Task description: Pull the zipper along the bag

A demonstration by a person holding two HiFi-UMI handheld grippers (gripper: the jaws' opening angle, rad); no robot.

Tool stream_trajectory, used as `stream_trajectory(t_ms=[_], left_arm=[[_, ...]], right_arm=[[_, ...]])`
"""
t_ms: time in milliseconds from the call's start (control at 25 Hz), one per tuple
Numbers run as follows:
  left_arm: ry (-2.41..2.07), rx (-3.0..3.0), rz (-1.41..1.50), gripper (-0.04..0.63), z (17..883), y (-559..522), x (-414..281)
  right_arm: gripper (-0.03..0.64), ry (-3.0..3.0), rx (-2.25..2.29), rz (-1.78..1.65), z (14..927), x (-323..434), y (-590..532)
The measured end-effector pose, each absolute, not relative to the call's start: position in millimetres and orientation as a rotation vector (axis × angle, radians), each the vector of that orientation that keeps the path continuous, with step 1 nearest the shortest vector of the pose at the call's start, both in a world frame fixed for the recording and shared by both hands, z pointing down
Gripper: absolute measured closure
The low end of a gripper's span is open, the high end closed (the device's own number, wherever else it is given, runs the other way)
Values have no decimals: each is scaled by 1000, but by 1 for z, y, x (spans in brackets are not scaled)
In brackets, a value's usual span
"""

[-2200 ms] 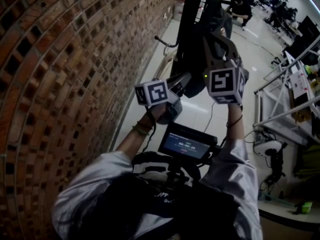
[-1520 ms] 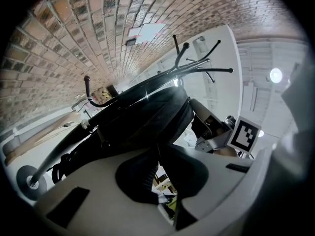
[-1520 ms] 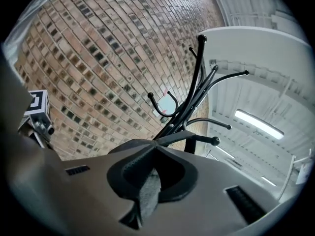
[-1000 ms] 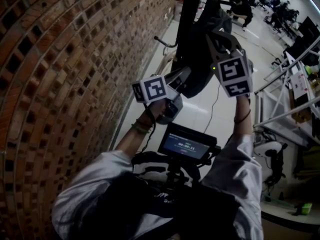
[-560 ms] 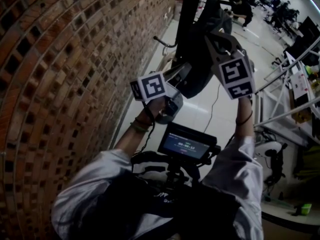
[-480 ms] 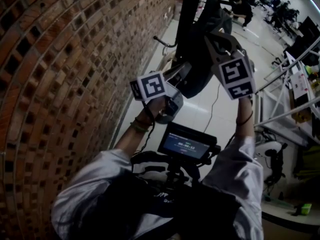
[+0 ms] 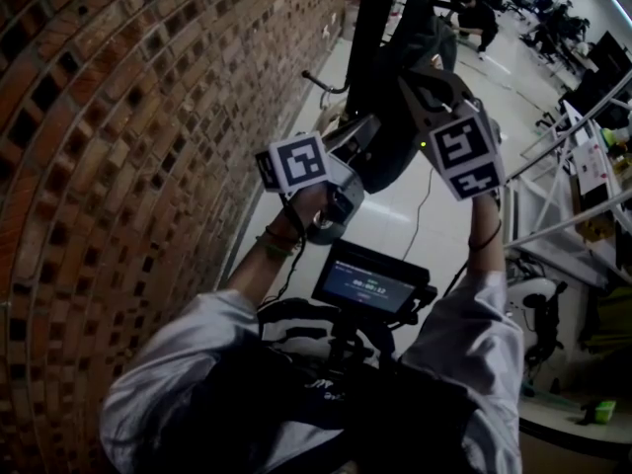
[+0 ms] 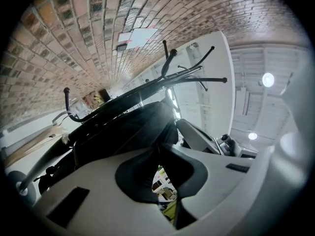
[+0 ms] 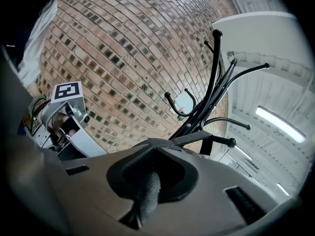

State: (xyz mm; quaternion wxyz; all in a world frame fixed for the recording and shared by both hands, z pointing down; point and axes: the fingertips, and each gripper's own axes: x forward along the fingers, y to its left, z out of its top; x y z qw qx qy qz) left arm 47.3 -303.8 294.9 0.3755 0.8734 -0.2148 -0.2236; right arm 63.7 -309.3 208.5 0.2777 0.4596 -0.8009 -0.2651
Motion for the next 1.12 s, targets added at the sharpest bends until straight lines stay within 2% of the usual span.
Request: stream_trajectory(t_ms=[1120], left_arm=[[-501, 2263, -631, 571, 264, -311, 48]], right_arm=[[601, -2135, 1095, -684, 229, 53, -289]])
